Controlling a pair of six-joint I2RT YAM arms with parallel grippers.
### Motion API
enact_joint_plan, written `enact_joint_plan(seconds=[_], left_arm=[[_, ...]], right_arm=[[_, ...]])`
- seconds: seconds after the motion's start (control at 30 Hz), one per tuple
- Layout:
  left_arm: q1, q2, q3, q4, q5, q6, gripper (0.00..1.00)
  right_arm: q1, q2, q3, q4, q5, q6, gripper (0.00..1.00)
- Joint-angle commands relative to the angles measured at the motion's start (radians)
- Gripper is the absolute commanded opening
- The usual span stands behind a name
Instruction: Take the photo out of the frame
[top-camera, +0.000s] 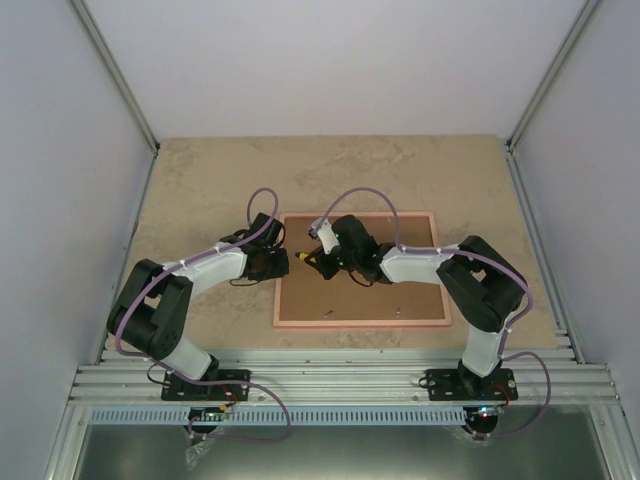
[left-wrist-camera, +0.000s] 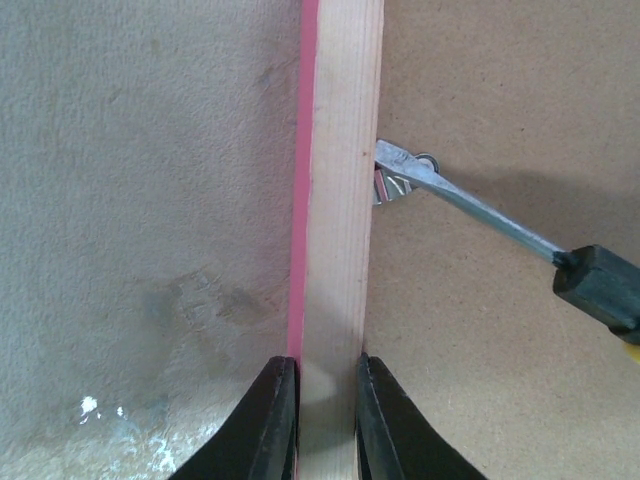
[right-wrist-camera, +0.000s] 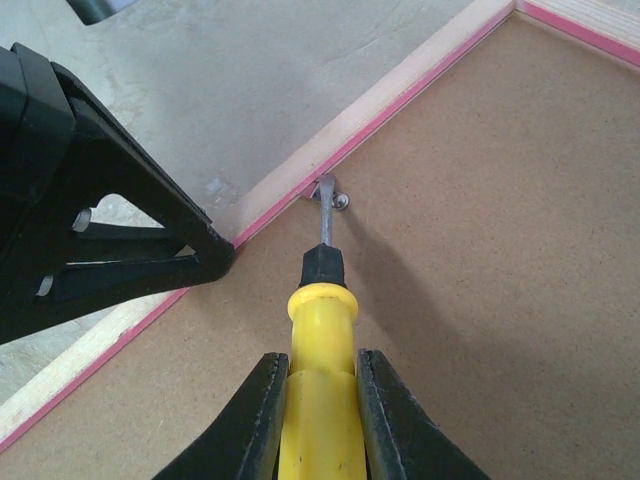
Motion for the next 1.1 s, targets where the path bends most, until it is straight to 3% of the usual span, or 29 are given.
enact_joint_plan(seconds=[0.0, 0.43, 1.07], left_arm=[[-0.003, -0.006, -0.011, 0.004, 0.014, -0.014, 0.14], [-0.003, -0.002, -0.013, 0.000, 0.006, -0.016, 0.14], [-0.002, -0.004, -0.011, -0.011, -0.009, -0.020, 0.14]], right_arm=[[0.006, 0.022, 0.032, -0.073, -0.049, -0.053, 0.00], [0.007, 0.001, 0.071, -0.225, -0.038, -0.119, 0.00], [0.006, -0.066, 0.041, -0.282, 0.068, -0.139, 0.01]])
